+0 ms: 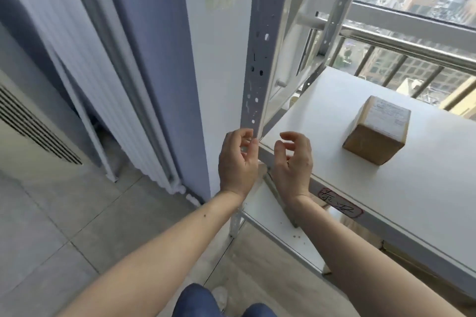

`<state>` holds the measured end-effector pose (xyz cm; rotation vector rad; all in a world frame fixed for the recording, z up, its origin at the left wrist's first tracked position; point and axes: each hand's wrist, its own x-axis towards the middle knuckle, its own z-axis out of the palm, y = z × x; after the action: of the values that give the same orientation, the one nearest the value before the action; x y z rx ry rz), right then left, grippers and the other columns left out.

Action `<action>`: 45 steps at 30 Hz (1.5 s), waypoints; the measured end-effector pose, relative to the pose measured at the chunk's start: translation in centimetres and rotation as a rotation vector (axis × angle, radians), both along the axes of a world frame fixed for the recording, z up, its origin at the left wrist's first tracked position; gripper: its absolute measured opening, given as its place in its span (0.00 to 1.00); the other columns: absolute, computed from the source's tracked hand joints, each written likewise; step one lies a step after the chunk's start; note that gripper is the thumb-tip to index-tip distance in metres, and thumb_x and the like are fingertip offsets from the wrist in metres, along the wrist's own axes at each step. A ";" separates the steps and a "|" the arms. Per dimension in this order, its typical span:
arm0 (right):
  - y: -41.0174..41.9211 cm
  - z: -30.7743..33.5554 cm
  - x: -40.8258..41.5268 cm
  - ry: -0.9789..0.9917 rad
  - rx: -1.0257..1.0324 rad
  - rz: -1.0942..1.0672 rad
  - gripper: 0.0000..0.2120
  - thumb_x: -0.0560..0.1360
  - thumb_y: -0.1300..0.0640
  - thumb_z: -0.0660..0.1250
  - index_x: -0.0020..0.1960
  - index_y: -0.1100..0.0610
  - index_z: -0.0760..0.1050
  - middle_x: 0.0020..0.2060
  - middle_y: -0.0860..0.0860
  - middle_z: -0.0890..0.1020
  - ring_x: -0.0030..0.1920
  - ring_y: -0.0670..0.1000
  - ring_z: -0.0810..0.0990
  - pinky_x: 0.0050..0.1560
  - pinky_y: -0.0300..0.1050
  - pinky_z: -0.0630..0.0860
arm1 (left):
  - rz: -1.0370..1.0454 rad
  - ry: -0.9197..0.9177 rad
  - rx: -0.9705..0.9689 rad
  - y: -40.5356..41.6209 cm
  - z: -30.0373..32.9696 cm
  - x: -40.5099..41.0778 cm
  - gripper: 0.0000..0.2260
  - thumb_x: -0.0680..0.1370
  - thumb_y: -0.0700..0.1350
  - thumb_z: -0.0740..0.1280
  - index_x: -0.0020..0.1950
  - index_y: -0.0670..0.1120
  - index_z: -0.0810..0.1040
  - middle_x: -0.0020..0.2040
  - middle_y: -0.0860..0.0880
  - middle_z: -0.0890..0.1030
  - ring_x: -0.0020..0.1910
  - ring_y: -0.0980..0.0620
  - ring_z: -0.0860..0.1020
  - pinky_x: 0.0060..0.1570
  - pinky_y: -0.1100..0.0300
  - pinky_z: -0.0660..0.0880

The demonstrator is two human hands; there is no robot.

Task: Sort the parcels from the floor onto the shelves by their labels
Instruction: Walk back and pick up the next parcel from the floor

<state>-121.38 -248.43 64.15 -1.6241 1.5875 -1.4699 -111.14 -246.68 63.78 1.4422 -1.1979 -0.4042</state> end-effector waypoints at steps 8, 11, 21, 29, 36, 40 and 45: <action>4.6 -1.7 6.8 0.040 0.120 0.401 0.05 0.78 0.60 0.63 0.54 0.53 0.74 0.50 0.49 0.78 0.45 0.35 0.76 0.43 0.29 0.70 | 0.362 0.150 0.119 7.4 -2.4 6.1 0.10 0.78 0.44 0.65 0.58 0.45 0.77 0.56 0.49 0.79 0.47 0.67 0.75 0.48 0.67 0.74; 7.2 -2.8 10.6 0.087 0.205 0.558 0.06 0.79 0.58 0.62 0.55 0.54 0.73 0.53 0.50 0.79 0.45 0.43 0.78 0.44 0.31 0.72 | 0.529 0.196 0.164 11.5 -3.1 9.2 0.08 0.78 0.42 0.66 0.57 0.44 0.78 0.55 0.46 0.80 0.45 0.62 0.77 0.45 0.72 0.72; 19.0 -5.6 23.3 0.286 0.388 0.977 0.08 0.78 0.57 0.62 0.55 0.56 0.75 0.53 0.54 0.81 0.50 0.53 0.80 0.53 0.50 0.76 | 1.025 0.408 0.385 27.1 -5.9 18.8 0.08 0.77 0.43 0.68 0.55 0.42 0.79 0.52 0.44 0.83 0.44 0.50 0.78 0.47 0.61 0.71; 31.7 -6.2 31.6 0.394 0.425 1.283 0.09 0.78 0.57 0.62 0.56 0.55 0.76 0.54 0.52 0.81 0.53 0.51 0.79 0.57 0.49 0.76 | 1.265 0.553 0.371 41.1 -7.3 24.5 0.11 0.77 0.46 0.68 0.58 0.45 0.78 0.56 0.48 0.81 0.45 0.52 0.78 0.49 0.61 0.72; 43.2 -6.9 38.2 0.481 0.397 1.496 0.09 0.78 0.57 0.62 0.56 0.54 0.77 0.50 0.48 0.81 0.47 0.47 0.77 0.46 0.37 0.72 | 1.438 0.621 0.276 53.5 -7.6 28.7 0.10 0.77 0.45 0.68 0.57 0.45 0.78 0.54 0.49 0.81 0.45 0.52 0.79 0.50 0.59 0.74; 49.6 -7.5 41.4 0.532 0.421 1.613 0.09 0.77 0.56 0.63 0.56 0.52 0.77 0.46 0.45 0.79 0.47 0.48 0.78 0.44 0.38 0.70 | 1.536 0.675 0.233 59.7 -8.2 30.4 0.10 0.76 0.44 0.68 0.57 0.45 0.78 0.53 0.50 0.81 0.44 0.52 0.79 0.49 0.58 0.75; 56.8 -8.4 45.7 0.599 0.398 1.749 0.08 0.76 0.55 0.63 0.55 0.51 0.77 0.41 0.39 0.77 0.43 0.44 0.78 0.38 0.32 0.70 | 1.668 0.739 0.174 66.6 -8.8 32.6 0.08 0.76 0.44 0.68 0.56 0.46 0.78 0.49 0.52 0.80 0.45 0.54 0.78 0.45 0.63 0.73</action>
<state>-75.71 -191.59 55.74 -2.1296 0.1028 0.2443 -78.54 -180.06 54.98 1.7032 0.7680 0.1729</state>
